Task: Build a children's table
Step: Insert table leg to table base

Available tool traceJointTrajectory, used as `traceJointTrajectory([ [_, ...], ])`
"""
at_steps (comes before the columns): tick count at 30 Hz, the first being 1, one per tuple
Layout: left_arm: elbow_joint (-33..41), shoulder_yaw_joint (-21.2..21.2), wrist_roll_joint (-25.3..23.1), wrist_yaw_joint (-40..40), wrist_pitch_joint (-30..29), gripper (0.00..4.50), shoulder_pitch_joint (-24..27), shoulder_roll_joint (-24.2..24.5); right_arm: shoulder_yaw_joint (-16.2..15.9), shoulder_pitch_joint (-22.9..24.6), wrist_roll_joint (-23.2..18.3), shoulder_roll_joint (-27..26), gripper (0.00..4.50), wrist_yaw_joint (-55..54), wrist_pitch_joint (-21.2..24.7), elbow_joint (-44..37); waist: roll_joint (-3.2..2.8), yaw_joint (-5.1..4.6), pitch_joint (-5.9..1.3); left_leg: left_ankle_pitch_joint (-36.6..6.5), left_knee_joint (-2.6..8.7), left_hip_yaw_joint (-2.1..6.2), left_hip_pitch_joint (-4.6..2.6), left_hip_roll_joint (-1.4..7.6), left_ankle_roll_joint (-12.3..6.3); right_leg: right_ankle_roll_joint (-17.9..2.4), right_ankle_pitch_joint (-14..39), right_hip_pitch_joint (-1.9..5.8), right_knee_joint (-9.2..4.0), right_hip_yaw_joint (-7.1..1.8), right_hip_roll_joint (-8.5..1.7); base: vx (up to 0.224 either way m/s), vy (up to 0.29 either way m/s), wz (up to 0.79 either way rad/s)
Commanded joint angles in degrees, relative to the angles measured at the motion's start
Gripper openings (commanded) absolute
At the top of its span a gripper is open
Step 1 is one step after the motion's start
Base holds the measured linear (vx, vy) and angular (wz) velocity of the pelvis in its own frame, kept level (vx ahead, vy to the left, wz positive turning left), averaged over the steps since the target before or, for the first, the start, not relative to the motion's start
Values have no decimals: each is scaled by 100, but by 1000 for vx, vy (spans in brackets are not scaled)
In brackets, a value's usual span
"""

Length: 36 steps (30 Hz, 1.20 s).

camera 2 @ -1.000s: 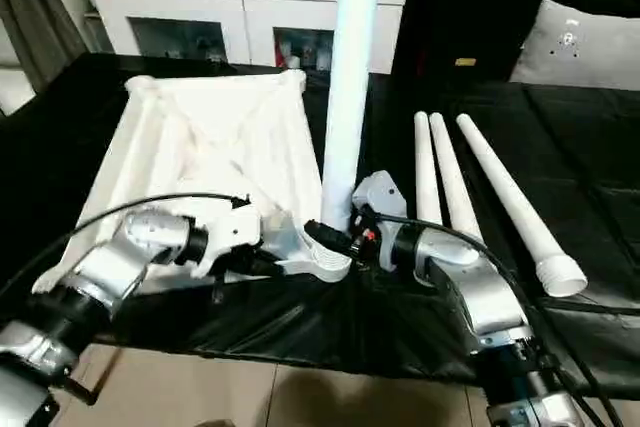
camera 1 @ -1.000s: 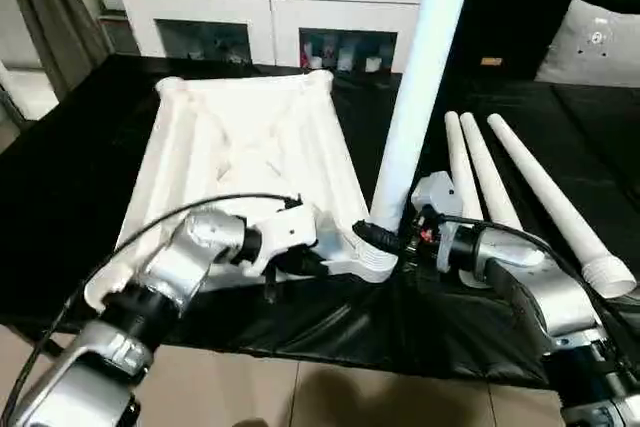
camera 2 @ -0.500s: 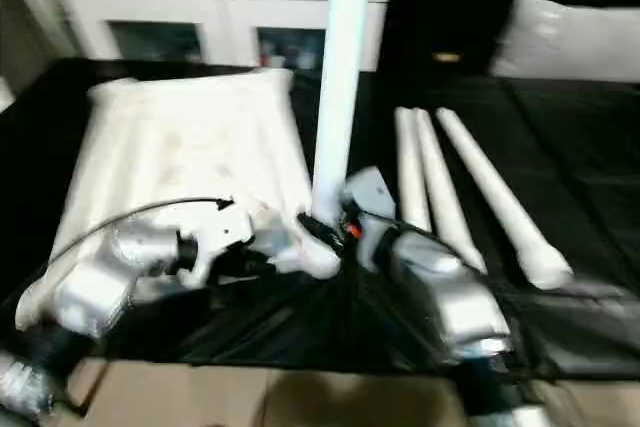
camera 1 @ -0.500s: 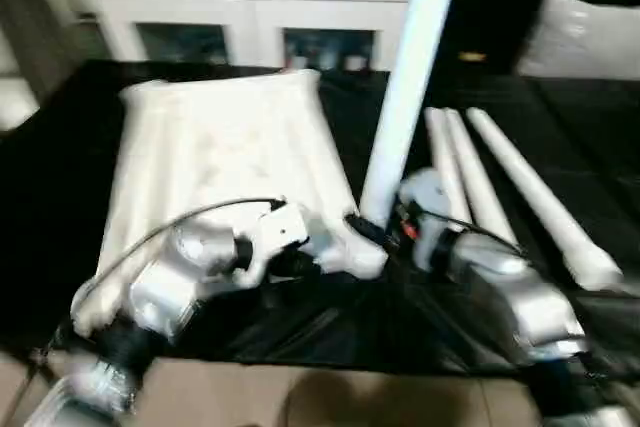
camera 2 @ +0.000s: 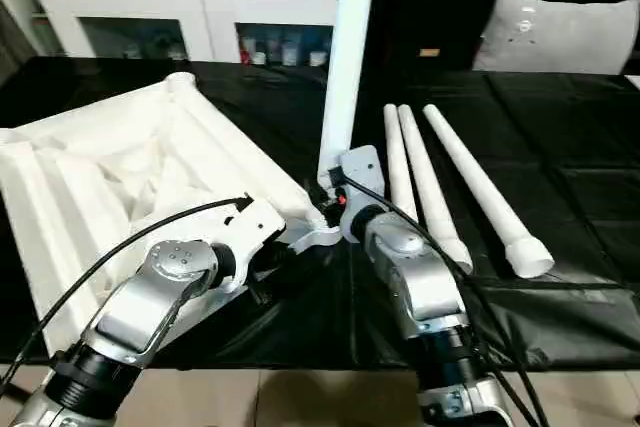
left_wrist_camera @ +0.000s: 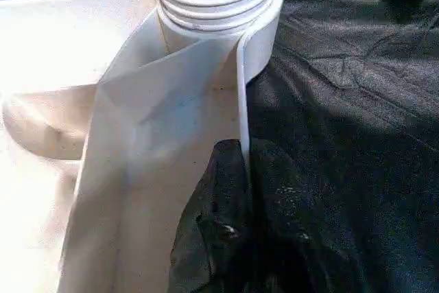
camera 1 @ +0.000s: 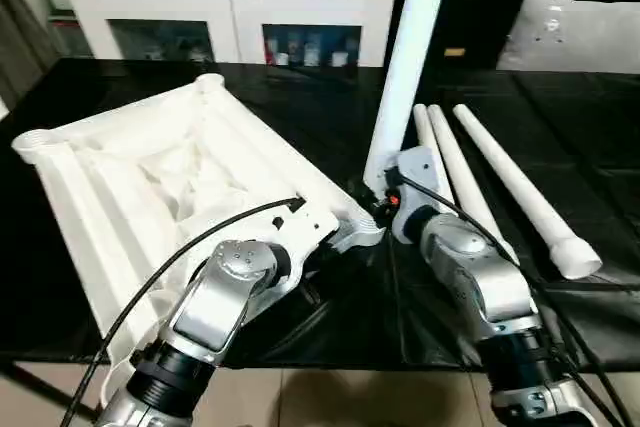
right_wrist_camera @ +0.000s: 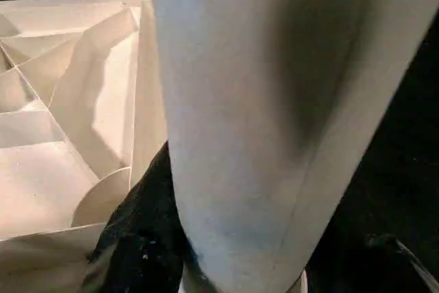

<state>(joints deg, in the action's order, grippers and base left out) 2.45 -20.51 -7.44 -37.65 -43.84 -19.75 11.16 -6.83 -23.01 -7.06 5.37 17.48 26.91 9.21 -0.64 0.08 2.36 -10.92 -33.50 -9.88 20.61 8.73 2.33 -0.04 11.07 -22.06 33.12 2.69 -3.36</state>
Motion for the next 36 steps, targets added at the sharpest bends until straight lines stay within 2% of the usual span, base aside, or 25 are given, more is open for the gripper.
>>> traceJointTrajectory([
  [1, 364, -167, 64, -55, 11, 0, -12, -34, -56, 211, 148, 13, 188, -184, 569, 805, -28, 25, -168, -2801, 554, 292, -36, 415, 186, -546, 3065, 9, -568, -286, -513, 0, 0, 0],
  [10, 368, -180, 130, -26, -8, 0, -44, 25, -30, 206, 140, -18, 188, -165, 532, 808, -27, 26, -155, -2835, 547, 287, -49, 408, 178, -538, 3176, 1, -585, -289, -517, 0, 0, 0],
  [11, 370, -179, 131, -23, -13, 0, -48, 29, -35, 210, 138, -16, 244, -149, 508, 810, -25, 24, -155, -2859, 546, 288, -52, 408, 185, -539, 3169, -2, -586, -288, -515, 0, 0, 0],
  [15, 350, -151, 153, -28, 13, 0, -72, 63, 9, 228, 78, -10, 277, -109, 524, 767, -35, 38, -167, -2856, 537, 279, -69, 408, 191, -600, 3055, -9, -584, -297, -510, 0, 0, 0],
  [16, 332, -142, 164, -37, 41, 0, -82, 91, 31, 235, 60, 5, 277, -101, 542, 747, -41, 69, -204, -2574, 539, 271, -30, 417, 172, -689, 2644, 43, -533, -302, -515, 0, 0, 0],
  [17, 328, -141, 166, -39, 46, 0, -84, 95, 33, 236, 58, 7, 302, -100, 544, 745, -47, 71, -203, -2378, 548, 253, -1, 429, 151, -770, 2291, 56, -503, -309, -500, 0, 0, 0],
  [19, 288, -134, 175, -76, 129, 0, -100, 153, 47, 273, 57, 49, 310, -82, 536, 698, -56, 80, -205, -2290, 545, 235, -8, 431, 149, -842, 2047, 65, -483, -310, -490, 0, 0, 0],
  [20, 252, -126, 181, -112, 195, 0, -113, 193, 42, 314, 66, 89, 315, -56, 512, 642, -64, 91, -213, -2148, 532, 219, 0, 421, 125, -952, 1811, 96, -459, -310, -490, 0, 0, 0],
  [23, 169, -113, 201, -177, 312, 0, -135, 274, 21, 418, 69, 171, 339, 22, 468, 497, -53, 142, -236, -1811, 515, 193, 15, 426, 37, -1031, 1495, 144, -433, -311, -498, 0, 0, 0],
  [25, 130, -118, 204, -204, 366, 0, -148, 314, 32, 462, 37, 193, 352, 75, 448, 430, -65, 167, -238, -1721, 506, 177, 2, 421, 4, -1072, 1430, 143, -433, -310, -493, 0, 0, 0],
  [27, 23, -111, 238, -265, 488, 0, -185, 423, 51, 607, -54, 271, 369, 252, 416, 171, -62, 225, -252, -1464, 484, 163, 15, 411, -76, -1074, 1243, 177, -416, -310, -497, 0, 0, 0],
  [28, -14, -105, 247, -293, 531, 0, -197, 460, 56, 659, -76, 308, 388, 302, 413, 80, -65, 243, -266, -1313, 476, 161, 13, 419, -105, -1098, 1044, 185, -387, -308, -492, 0, 0, 0],
  [32, -203, -114, 277, -503, 800, 0, -256, 671, 123, 881, -171, 556, 412, 522, 440, -294, -91, 293, -289, -934, 448, 158, 17, 428, -212, -1258, 416, 224, -315, -288, -484, 0, 0, 0],
  [36, -336, -142, 299, -652, 997, 0, -270, 803, 157, 973, -262, 751, 449, 760, 399, -462, -93, 313, -280, -1063, 447, 150, 1, 429, -207, -1294, 602, 228, -327, -284, -493, 0, 0, 0],
])
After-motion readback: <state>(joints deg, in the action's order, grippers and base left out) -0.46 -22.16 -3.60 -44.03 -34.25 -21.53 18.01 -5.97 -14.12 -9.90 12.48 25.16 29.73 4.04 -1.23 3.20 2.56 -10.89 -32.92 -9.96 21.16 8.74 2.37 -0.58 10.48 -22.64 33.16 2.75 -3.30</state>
